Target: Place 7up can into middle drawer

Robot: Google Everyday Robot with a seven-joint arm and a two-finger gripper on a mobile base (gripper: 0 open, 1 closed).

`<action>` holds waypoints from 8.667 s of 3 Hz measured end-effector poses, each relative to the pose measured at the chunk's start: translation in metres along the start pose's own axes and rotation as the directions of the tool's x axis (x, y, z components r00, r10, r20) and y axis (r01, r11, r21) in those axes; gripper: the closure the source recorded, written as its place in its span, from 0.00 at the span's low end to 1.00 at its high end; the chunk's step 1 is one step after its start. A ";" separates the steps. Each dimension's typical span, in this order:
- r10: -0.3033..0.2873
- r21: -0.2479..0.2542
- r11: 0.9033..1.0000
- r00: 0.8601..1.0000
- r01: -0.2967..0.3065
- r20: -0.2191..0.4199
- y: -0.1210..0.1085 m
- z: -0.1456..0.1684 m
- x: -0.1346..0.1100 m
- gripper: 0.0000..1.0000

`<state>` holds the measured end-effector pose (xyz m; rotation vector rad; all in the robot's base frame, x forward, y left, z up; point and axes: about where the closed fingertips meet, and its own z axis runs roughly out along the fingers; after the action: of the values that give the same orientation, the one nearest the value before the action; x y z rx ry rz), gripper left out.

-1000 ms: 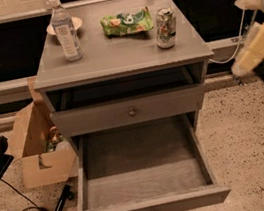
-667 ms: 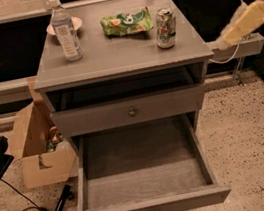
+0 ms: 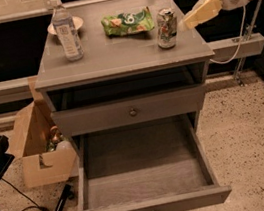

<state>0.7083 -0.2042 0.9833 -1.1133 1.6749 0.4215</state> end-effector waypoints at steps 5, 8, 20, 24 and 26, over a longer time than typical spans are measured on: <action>0.172 0.008 0.984 0.955 -0.179 0.240 -0.074 0.118 0.038 0.18; 0.126 -0.049 0.992 0.978 -0.119 0.166 -0.040 0.144 0.020 0.88; -0.011 -0.062 0.998 0.983 0.023 0.186 0.228 0.140 0.185 1.00; 0.082 -0.034 0.997 0.966 -0.076 0.244 0.288 0.200 0.382 1.00; 0.095 -0.037 0.995 0.966 -0.089 0.240 0.295 0.212 0.395 0.74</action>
Offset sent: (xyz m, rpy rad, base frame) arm 0.1251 0.0080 -0.0417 0.3199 -0.0201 -0.0591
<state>0.5680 -0.0846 0.4795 -0.9634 1.5125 0.6153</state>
